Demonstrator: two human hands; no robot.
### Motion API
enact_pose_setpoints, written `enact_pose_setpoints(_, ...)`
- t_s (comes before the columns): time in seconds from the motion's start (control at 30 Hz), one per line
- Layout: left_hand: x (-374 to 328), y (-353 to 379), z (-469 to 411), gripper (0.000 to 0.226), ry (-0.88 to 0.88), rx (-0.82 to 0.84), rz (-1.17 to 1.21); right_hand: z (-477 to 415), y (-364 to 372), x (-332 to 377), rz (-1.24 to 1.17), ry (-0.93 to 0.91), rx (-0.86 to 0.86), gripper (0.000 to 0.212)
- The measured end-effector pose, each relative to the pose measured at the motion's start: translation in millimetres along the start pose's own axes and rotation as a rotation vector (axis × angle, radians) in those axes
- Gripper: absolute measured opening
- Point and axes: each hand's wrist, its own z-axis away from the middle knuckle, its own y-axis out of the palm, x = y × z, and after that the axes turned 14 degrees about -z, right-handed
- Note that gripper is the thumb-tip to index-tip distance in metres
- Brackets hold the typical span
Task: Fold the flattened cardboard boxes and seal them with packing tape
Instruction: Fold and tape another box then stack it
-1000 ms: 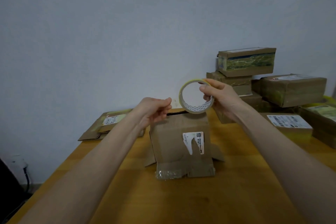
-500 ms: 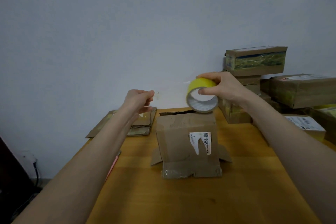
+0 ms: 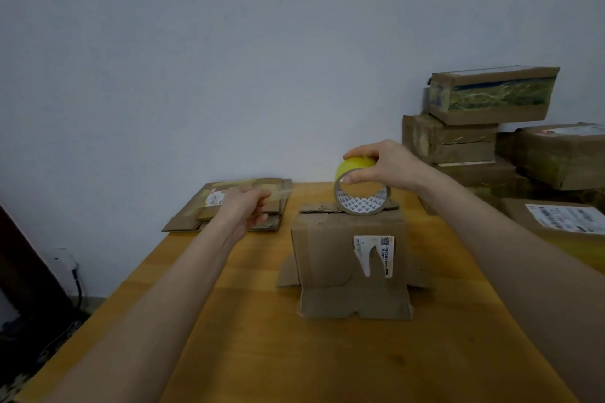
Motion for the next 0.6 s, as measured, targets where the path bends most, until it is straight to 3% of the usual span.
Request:
enact_pose_setpoints(0.37, 37, 2, 9, 0.017, -0.141, 0.154, 0.037, 20, 8, -2, -0.012, 0.003, 0.062, 0.056)
enact_pose_setpoints(0.6, 43, 5, 16, 0.012, -0.209, 0.262, 0.215, 32, 13, -6, -0.179, 0.061, -0.101, 0.043)
